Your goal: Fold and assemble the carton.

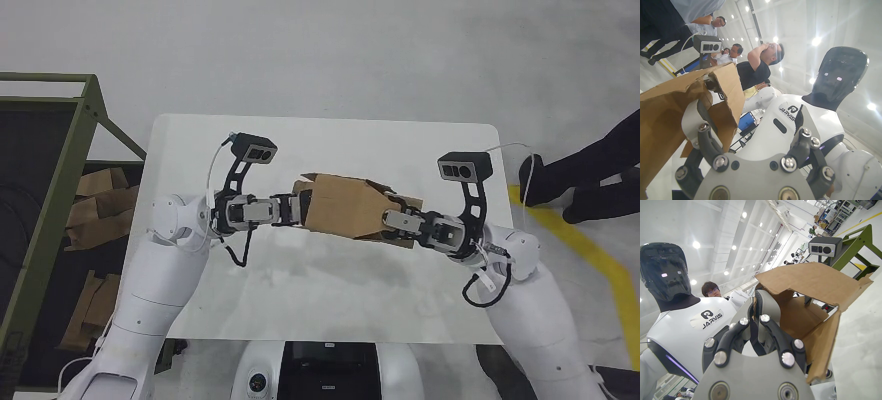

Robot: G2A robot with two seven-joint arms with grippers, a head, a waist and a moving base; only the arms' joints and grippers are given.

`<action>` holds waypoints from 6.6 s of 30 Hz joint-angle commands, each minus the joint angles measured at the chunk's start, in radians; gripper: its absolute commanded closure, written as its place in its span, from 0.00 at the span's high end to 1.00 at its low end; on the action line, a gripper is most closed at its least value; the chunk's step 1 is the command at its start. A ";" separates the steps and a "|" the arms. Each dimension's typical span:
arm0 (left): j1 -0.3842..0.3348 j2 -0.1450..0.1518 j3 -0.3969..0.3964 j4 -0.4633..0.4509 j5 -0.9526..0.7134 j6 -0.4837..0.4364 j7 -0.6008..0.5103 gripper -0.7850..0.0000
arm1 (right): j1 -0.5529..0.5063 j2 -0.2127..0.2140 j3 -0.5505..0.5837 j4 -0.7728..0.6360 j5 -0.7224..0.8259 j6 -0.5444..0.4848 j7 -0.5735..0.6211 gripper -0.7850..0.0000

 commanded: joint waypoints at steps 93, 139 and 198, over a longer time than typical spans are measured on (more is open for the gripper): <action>0.000 0.024 0.051 -0.024 0.262 -0.076 0.193 0.00 | -0.024 -0.009 0.024 -0.099 -0.220 -0.029 -0.110 0.47; 0.019 0.045 0.075 -0.058 0.309 -0.110 0.226 0.00 | -0.021 -0.001 -0.028 -0.206 -0.536 0.005 -0.285 0.46; -0.059 0.044 0.071 -0.041 0.041 0.136 0.212 0.00 | -0.248 0.038 0.312 -0.514 -1.132 -0.142 -0.499 1.00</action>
